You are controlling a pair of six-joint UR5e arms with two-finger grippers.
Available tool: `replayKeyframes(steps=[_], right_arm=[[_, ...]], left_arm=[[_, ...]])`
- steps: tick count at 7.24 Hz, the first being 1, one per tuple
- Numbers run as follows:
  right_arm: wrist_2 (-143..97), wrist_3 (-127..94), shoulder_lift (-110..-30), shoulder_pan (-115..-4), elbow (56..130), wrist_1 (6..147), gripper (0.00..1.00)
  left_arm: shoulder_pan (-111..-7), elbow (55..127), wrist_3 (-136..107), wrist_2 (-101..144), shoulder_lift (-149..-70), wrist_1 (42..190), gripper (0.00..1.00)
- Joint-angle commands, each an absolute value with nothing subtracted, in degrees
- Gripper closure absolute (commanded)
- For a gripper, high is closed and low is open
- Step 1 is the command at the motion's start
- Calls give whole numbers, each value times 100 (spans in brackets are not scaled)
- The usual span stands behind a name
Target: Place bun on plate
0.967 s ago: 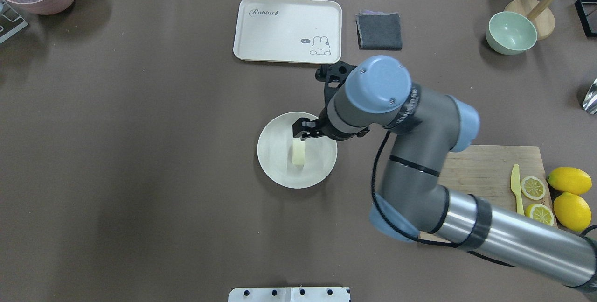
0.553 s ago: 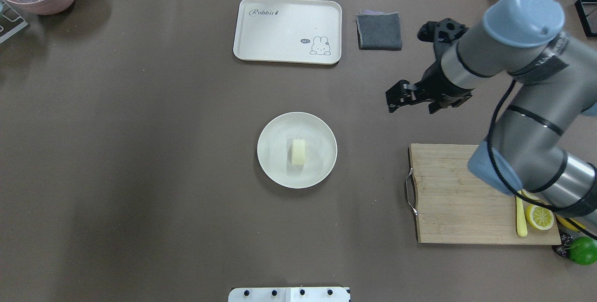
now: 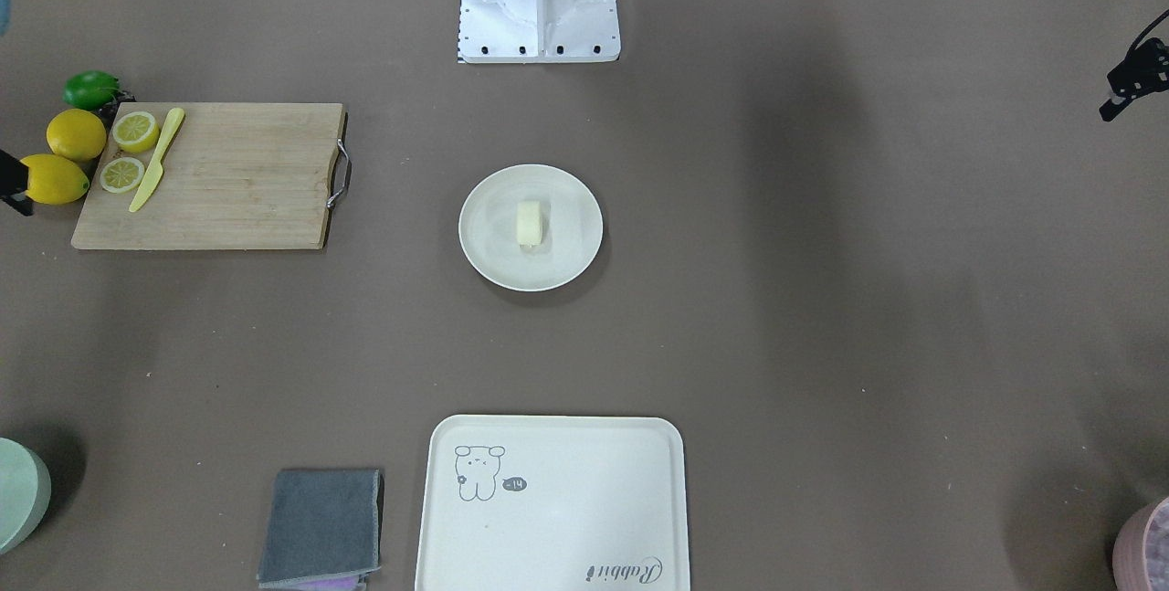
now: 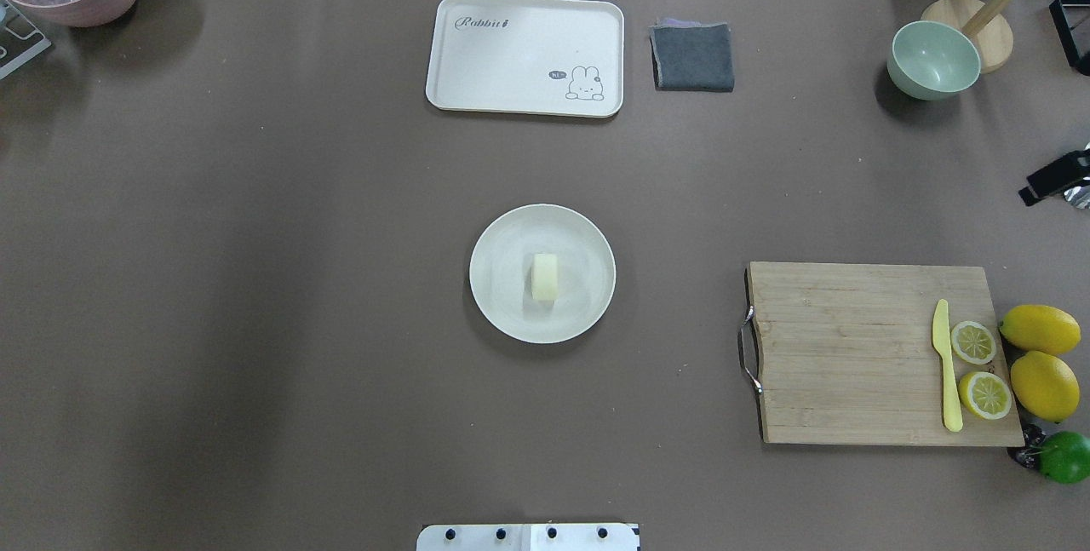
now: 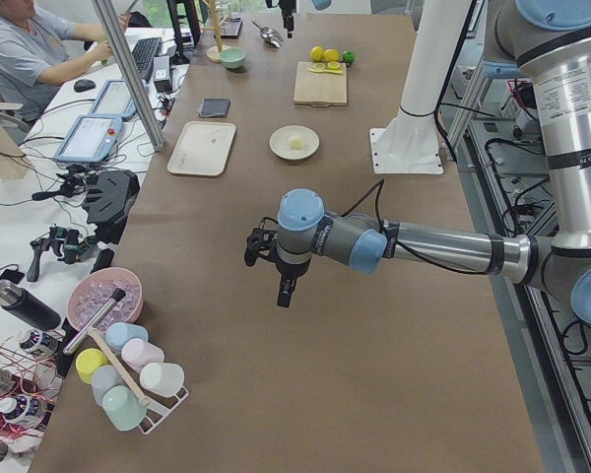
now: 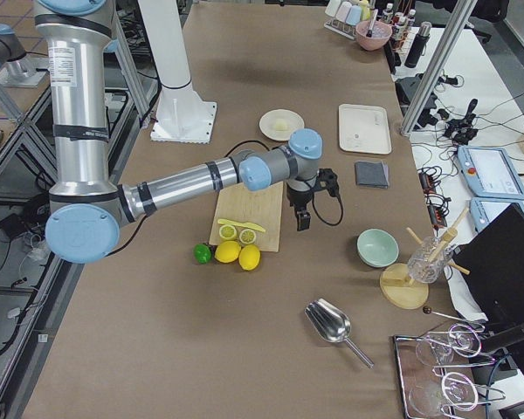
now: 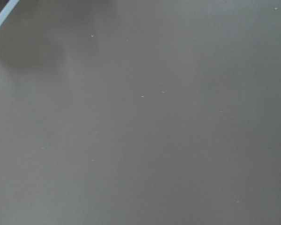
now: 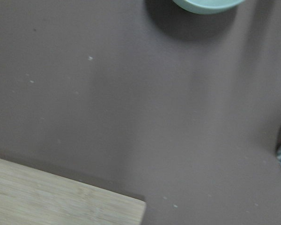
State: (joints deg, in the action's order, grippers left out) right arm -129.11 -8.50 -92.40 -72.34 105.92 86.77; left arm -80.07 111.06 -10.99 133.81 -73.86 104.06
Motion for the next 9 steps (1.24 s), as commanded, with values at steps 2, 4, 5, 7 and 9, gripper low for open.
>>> replayKeyframes(steps=[2, 4, 5, 7, 9], right_arm=[[-12990, 928, -9553, -8119, 9915, 8622, 0], [-13122, 975, -9729, -8243, 9958, 8596, 0], [-13131, 976, -9738, -8244, 9941, 8596, 0], [-13113, 967, -9703, -8262, 9949, 8596, 0], [-13122, 967, -9738, -8306, 10046, 8639, 0]], left_arm=[[-8086, 11057, -889, 13395, -7128, 10371, 2], [-8095, 11048, -940, 13412, -7198, 10371, 2], [-8103, 11039, -949, 13403, -7285, 10371, 2], [-8278, 11022, -967, 14161, -7644, 9657, 2], [-8594, 10934, -679, 14168, -8156, 8833, 2]])
